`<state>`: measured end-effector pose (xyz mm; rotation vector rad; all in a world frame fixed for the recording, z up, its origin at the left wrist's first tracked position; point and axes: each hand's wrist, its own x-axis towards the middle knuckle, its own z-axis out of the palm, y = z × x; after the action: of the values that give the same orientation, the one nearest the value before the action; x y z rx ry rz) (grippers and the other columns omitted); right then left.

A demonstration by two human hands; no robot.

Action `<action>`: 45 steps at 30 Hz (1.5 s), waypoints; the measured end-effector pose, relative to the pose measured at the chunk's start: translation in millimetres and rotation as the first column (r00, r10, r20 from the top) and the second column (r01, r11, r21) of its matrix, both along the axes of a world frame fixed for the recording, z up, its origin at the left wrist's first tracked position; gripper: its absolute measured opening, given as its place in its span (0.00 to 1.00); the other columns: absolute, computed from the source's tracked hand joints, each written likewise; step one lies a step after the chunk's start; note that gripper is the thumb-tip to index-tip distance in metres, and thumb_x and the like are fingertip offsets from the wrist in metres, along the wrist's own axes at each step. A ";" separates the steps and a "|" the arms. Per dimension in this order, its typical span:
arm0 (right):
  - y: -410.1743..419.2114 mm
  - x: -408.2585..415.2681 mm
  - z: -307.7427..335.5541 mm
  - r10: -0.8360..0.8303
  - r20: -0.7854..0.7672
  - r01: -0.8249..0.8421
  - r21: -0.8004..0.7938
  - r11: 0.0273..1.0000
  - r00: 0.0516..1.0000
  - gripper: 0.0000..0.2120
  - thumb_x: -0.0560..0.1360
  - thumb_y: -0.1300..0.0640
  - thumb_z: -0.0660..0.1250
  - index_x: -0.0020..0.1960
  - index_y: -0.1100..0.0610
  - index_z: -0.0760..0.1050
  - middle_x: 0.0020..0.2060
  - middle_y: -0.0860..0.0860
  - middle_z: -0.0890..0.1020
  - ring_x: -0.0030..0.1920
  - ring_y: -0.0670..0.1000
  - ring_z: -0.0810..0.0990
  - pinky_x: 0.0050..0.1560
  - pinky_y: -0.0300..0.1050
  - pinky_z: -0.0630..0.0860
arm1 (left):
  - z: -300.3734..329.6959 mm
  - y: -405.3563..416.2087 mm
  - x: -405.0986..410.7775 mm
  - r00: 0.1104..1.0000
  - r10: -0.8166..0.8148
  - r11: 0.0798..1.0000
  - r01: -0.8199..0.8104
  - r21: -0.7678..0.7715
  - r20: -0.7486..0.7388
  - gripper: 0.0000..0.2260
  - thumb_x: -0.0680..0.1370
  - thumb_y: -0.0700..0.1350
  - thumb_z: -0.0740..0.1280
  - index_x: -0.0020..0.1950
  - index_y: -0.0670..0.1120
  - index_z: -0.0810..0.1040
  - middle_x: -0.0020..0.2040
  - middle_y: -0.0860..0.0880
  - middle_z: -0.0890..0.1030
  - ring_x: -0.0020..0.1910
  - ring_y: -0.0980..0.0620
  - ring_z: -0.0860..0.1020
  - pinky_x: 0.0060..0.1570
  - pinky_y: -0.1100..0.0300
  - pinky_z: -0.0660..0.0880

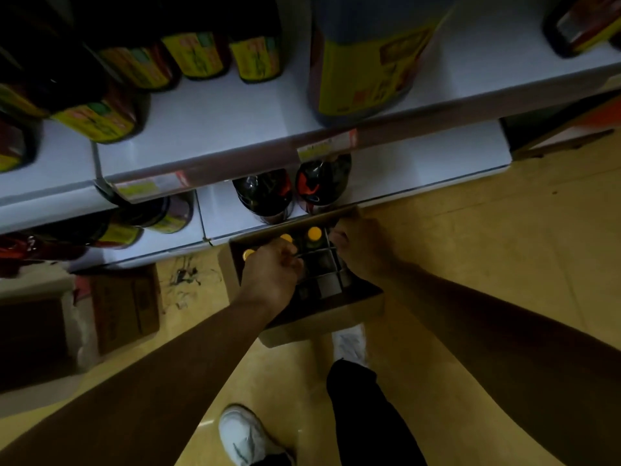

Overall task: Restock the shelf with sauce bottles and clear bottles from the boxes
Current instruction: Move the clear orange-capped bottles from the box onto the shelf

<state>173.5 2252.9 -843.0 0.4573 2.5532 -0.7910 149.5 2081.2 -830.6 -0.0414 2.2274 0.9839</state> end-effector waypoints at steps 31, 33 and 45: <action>9.4 -14.9 -116.9 0.288 -0.031 -0.284 0.099 0.954 0.957 0.18 0.78 0.52 0.65 0.66 0.55 0.68 0.53 0.54 0.80 0.54 0.58 0.79 0.51 0.51 0.76 | -107.4 21.2 -15.2 0.988 -0.152 0.987 0.151 -0.057 -0.013 0.15 0.76 0.38 0.70 0.63 0.43 0.78 0.56 0.44 0.82 0.57 0.45 0.79 0.59 0.52 0.76; 12.0 -12.0 -94.6 0.272 -0.088 -0.266 0.071 0.961 0.958 0.17 0.77 0.52 0.66 0.64 0.56 0.70 0.52 0.54 0.80 0.53 0.58 0.79 0.50 0.50 0.76 | -95.5 21.6 -12.1 0.990 -0.140 0.990 0.140 -0.024 -0.005 0.20 0.75 0.36 0.71 0.66 0.43 0.76 0.59 0.44 0.81 0.60 0.44 0.78 0.61 0.49 0.76; 7.5 -8.6 56.6 0.172 -0.260 -0.155 0.086 0.984 0.950 0.14 0.72 0.46 0.69 0.46 0.50 0.65 0.33 0.44 0.69 0.37 0.51 0.74 0.37 0.43 0.67 | 5.0 17.4 -2.7 0.967 -0.241 0.949 0.252 0.187 -0.081 0.29 0.72 0.33 0.73 0.70 0.48 0.69 0.63 0.48 0.78 0.61 0.49 0.76 0.59 0.55 0.74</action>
<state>164.9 2260.4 -786.3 0.1616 2.8278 -0.7548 146.8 2098.6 -825.6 0.3507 2.1124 1.0688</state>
